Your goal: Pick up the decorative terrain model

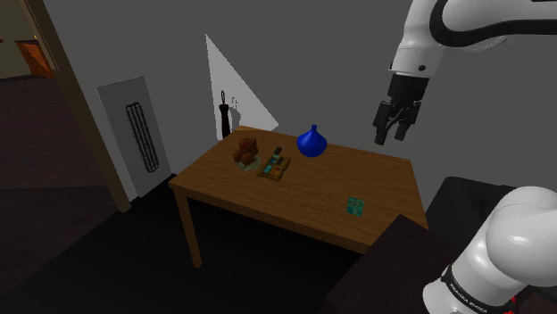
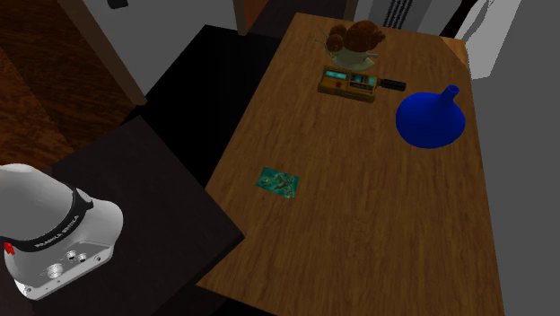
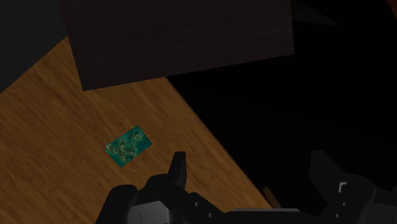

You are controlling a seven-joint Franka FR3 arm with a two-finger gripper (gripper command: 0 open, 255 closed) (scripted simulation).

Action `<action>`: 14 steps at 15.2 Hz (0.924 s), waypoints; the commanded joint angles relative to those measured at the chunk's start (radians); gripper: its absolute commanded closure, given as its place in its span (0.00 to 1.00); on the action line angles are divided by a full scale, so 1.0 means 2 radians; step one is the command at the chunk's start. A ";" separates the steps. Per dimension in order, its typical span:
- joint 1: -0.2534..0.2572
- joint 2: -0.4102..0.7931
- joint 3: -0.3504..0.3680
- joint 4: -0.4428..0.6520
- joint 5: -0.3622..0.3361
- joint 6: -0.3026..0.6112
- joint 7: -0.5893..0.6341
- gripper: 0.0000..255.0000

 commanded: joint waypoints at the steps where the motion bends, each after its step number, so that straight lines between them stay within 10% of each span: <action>1: 0.000 0.000 0.000 0.000 0.000 0.000 0.000 0.00; 14: -0.030 0.048 -0.075 -0.163 -0.052 0.257 -0.120 0.00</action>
